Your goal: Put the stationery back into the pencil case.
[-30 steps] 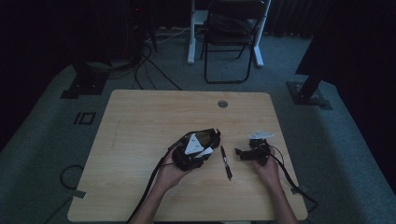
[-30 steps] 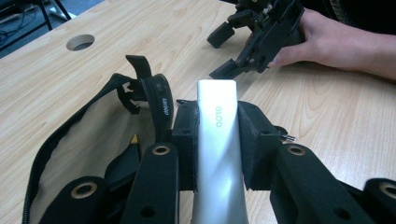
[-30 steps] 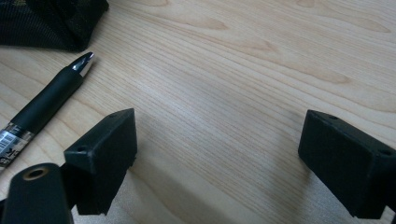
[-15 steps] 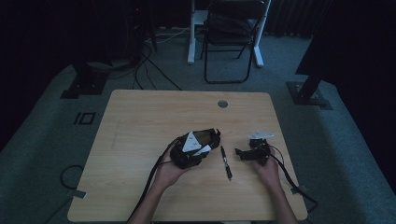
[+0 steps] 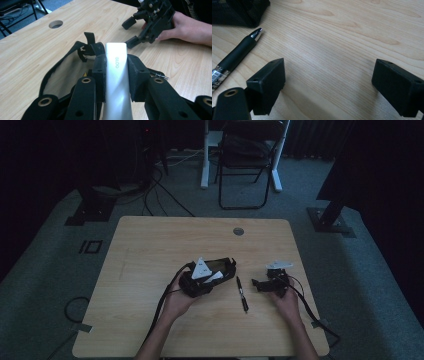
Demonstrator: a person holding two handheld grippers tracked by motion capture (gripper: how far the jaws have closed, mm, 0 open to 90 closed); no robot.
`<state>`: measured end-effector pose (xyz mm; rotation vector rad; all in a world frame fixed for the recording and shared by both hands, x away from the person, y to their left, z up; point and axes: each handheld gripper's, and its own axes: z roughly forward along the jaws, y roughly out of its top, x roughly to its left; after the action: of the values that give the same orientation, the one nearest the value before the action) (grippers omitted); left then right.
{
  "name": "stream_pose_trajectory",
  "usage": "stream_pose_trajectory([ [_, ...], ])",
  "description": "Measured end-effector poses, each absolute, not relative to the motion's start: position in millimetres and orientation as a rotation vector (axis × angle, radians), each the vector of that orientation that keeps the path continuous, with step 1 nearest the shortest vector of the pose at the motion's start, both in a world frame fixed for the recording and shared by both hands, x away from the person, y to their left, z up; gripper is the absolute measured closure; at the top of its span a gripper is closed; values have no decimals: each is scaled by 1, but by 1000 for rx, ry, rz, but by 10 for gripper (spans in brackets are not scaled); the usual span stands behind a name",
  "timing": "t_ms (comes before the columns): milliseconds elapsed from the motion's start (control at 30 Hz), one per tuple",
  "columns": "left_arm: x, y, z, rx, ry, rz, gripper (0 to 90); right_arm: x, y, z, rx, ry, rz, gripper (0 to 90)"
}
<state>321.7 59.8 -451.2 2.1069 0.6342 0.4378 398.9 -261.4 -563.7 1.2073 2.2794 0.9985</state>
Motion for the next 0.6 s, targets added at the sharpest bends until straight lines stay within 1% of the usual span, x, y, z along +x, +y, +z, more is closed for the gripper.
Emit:
stream_pose_trajectory([
  [600,335,64,-450,2090,660,446,711,399,-261,-564,1206,2280,998,116],
])
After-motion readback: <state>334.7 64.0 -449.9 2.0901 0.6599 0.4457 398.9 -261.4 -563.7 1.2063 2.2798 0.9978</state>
